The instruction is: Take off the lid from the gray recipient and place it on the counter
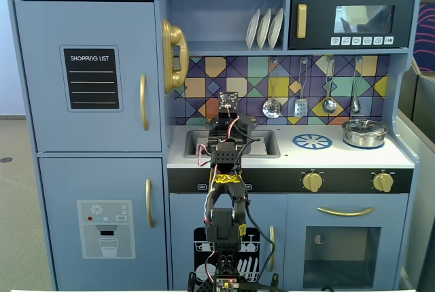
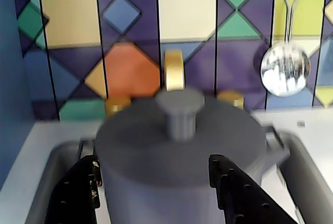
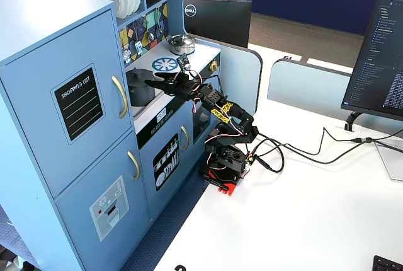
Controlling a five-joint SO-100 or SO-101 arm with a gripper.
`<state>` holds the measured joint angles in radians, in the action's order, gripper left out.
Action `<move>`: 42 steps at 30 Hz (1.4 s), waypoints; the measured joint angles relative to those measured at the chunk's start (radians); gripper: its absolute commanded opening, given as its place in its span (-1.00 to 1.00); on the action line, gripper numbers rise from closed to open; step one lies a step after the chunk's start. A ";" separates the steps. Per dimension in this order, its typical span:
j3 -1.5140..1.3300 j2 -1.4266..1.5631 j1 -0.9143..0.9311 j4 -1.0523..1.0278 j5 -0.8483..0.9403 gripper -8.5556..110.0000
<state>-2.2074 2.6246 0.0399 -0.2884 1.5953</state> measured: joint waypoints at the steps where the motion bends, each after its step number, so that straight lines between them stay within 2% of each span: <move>1: 0.003 -0.018 0.002 0.017 0.000 -0.55; 31: 0.216 -0.500 0.011 0.255 0.020 -0.62; 33: 0.233 -0.525 0.011 0.262 0.020 -0.65; 36: 0.247 -0.548 0.011 0.265 0.025 -0.84; 42: 0.249 -0.552 0.009 0.273 0.038 -0.86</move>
<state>-1.9589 2.0724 0.0491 -0.0153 1.6337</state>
